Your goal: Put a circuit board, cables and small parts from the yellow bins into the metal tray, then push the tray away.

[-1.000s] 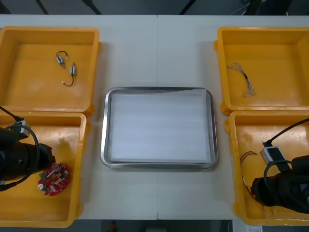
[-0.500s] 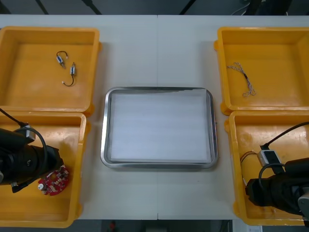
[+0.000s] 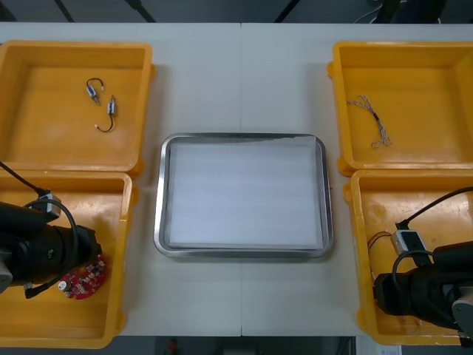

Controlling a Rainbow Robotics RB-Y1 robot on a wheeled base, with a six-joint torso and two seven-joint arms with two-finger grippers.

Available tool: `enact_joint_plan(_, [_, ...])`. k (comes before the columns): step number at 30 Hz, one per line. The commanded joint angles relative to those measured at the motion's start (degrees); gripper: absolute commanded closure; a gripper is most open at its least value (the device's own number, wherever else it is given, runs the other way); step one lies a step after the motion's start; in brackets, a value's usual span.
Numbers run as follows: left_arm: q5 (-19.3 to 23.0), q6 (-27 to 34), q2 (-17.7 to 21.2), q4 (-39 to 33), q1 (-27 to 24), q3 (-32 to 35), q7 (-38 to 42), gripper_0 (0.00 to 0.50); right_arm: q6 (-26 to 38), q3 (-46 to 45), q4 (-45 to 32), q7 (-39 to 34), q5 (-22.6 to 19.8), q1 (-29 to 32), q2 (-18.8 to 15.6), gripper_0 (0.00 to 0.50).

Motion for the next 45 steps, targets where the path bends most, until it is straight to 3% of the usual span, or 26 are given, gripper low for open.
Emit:
enact_joint_plan(1, [-1.9, -2.0, -0.6, 0.8, -1.7, -2.7, 2.0, 0.000, -0.4, 0.6, -0.4, -2.2, -0.4, 0.5, 0.7, 0.000])
enact_joint_plan(17, [-2.7, -4.1, -0.6, 2.5, -1.9, -4.5, 2.1, 0.000, -2.7, 0.5, 2.6, -2.3, -0.4, 0.2, 0.7, 0.000])
enact_joint_plan(20, [-2.8, -4.1, -0.6, 2.5, -1.9, -4.5, 2.1, 0.143, -2.7, 0.5, 2.8, -2.3, -0.4, 0.2, 0.7, 0.000])
enact_joint_plan(22, [-2.7, -4.1, -0.6, 2.5, -1.9, -4.5, 2.2, 0.294, -2.6, 0.6, 2.9, -2.4, -0.4, 0.1, 0.7, 0.000])
enact_joint_plan(23, [-2.7, -4.1, -0.6, 2.5, -1.9, -4.5, 2.2, 0.345, -2.6, 0.5, 2.8, -2.4, -0.4, 0.2, 0.7, 0.000])
enact_joint_plan(24, [-2.7, -4.1, -0.6, 2.5, -1.9, -4.5, 2.3, 0.448, -2.6, 0.5, 2.8, -2.4, -0.4, 0.2, 0.7, 0.000])
enact_joint_plan(25, [-2.7, -4.1, -0.6, 2.5, -2.0, -4.5, 2.3, 0.470, -2.6, 0.5, 2.8, -2.4, -0.4, 0.2, 0.7, 0.072])
enact_joint_plan(26, [-2.7, -4.2, -0.5, 2.5, -2.0, -4.4, 2.2, 0.485, -2.6, 0.5, 2.8, -2.4, -0.4, 0.2, 0.7, 0.188])
enact_joint_plan(27, [-2.8, -4.3, -0.6, 2.5, -2.0, -4.5, 2.2, 0.494, -2.6, 0.5, 2.8, -2.4, -0.4, 0.2, 0.7, 0.251])
enact_joint_plan(28, [-2.8, -4.3, -0.6, 2.5, -1.9, -4.5, 2.2, 0.500, -2.6, 0.5, 2.8, -2.4, -0.4, 0.2, 0.7, 0.375])
enact_joint_plan(29, [-3.0, -4.3, -0.5, 2.5, -1.9, -4.5, 2.2, 0.500, -2.6, 0.5, 2.8, -2.4, -0.4, 0.2, 0.7, 0.442])
enact_joint_plan(31, [-3.2, -4.3, -0.6, 2.4, -1.9, -4.5, 2.0, 0.500, -2.6, 0.5, 2.8, -2.5, -0.4, 0.2, 0.7, 0.495])
enact_joint_plan(37, [-3.7, -4.3, -0.1, 2.4, -2.0, -4.5, 1.5, 0.500, -2.6, 0.3, 2.8, -2.8, 0.3, 0.1, 0.7, 0.500])
enact_joint_plan(45, [-3.8, -4.3, 3.8, 1.9, -3.1, -4.4, 0.0, 0.500, -1.6, -1.8, 2.8, -2.1, -0.5, -0.6, 0.7, 0.500])
